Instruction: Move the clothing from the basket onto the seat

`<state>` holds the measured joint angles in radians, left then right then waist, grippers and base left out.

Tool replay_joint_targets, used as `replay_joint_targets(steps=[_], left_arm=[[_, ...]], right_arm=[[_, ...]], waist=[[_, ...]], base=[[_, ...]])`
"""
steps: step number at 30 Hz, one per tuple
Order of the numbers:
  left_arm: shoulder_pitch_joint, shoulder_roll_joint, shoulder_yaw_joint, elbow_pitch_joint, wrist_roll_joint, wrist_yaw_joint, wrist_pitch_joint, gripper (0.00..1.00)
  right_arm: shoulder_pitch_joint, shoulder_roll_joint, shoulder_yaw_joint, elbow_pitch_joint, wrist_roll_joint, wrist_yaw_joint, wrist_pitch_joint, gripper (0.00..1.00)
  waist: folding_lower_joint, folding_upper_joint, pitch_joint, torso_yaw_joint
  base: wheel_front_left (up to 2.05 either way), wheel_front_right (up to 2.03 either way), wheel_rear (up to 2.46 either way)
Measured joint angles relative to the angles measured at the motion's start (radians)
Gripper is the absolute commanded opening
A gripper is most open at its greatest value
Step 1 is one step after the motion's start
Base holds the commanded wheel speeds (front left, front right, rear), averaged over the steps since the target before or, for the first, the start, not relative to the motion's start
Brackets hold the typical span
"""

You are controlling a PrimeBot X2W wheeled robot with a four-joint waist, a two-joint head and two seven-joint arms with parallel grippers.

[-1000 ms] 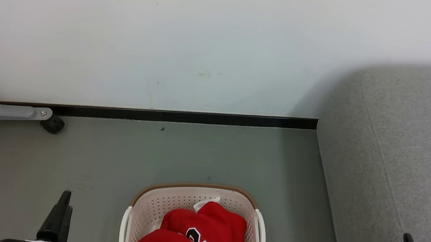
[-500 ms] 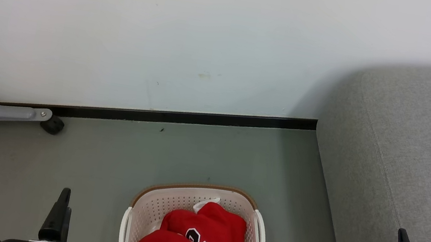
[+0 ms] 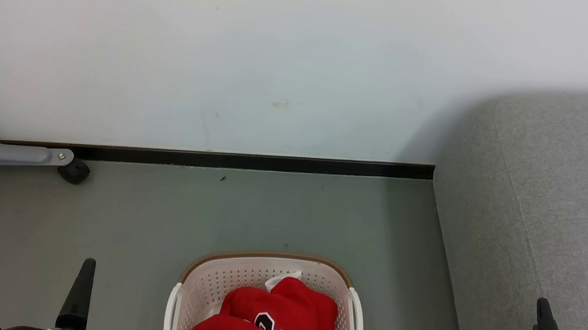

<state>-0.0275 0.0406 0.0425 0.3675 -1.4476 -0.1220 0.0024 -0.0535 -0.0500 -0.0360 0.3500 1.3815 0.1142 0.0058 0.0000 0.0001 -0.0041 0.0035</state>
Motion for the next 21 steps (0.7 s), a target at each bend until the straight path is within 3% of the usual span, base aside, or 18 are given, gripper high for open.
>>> replay_joint_targets(steps=[21], left_arm=[[-0.002, 0.040, -0.015, 0.021, 0.337, 0.018, -0.076, 1.00]], right_arm=[[-0.037, -0.054, 0.137, -0.014, -0.364, -0.001, -0.075, 1.00]], waist=[[0.0000, 0.0000, -0.014, 0.002]], base=[[0.00, 0.00, 0.00]])
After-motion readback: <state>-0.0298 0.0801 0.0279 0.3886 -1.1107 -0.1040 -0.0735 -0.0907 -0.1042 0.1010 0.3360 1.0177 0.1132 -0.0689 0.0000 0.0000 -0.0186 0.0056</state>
